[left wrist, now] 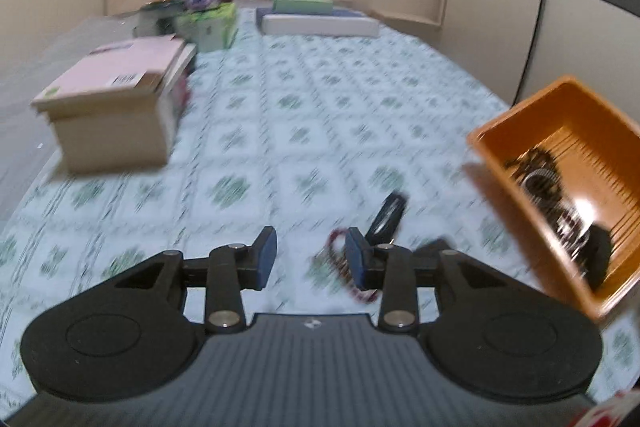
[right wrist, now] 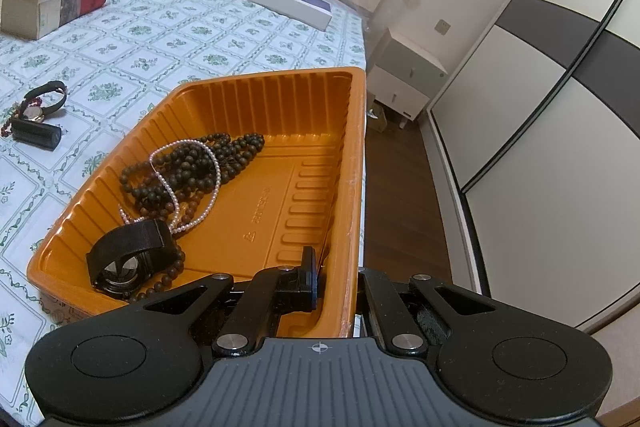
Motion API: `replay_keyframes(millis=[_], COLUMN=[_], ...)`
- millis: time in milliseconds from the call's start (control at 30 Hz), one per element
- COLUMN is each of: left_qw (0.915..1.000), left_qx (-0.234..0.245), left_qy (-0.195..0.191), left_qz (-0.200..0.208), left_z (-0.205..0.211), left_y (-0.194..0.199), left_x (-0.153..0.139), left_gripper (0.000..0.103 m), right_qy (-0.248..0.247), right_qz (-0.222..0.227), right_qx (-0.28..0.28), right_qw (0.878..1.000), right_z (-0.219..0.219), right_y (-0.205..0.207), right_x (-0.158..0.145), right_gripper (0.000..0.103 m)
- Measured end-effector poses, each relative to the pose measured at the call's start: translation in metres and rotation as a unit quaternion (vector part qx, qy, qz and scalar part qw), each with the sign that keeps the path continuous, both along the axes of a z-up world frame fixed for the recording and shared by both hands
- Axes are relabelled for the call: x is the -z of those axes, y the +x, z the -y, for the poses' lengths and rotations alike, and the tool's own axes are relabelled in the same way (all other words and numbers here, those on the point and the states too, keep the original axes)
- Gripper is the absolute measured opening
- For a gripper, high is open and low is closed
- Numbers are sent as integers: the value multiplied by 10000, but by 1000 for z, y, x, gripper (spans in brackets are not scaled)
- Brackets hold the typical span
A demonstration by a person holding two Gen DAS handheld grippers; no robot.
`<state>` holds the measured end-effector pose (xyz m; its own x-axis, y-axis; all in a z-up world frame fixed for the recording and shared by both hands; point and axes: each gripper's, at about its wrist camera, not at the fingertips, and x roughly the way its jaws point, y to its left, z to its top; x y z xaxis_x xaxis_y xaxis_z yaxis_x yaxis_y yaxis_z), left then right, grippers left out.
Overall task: Organize jewelry
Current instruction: 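Grasp the black cylindrical case in the pile with the left tool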
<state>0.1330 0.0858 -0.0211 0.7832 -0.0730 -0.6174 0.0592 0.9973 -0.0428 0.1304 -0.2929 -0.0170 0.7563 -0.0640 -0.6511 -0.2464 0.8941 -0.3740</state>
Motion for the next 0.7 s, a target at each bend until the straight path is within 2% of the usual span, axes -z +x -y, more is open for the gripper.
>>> replay_keyframes(millis=[133, 200, 233, 367, 567, 700], left_qw=[9998, 9998, 9998, 9998, 9997, 9992], left_qx=[-108, -84, -71, 18, -49, -389], left_qy=[-29, -77, -89, -193, -241, -121], left_qz=[-163, -183, -171, -34, 65, 18], left_z=[-4, 2, 8, 39, 79, 94], left_y=[-12, -14, -14, -11, 0, 11], left_x=[18, 24, 27, 33, 37, 43], left_gripper=[43, 54, 65, 83, 91, 93], right_qy=[-14, -21, -21, -19, -20, -39], right_qz=[-13, -11, -11, -13, -9, -18], right_qx=[-3, -4, -5, -3, -5, -20], right_qw=[10000, 10000, 10000, 10000, 10000, 10000], right_z=[1, 1, 2, 2, 2, 0], right_y=[0, -1, 0, -1, -1, -1], right_x=[1, 1, 1, 1, 1, 2], right_gripper=[4, 4, 4, 4, 4, 4])
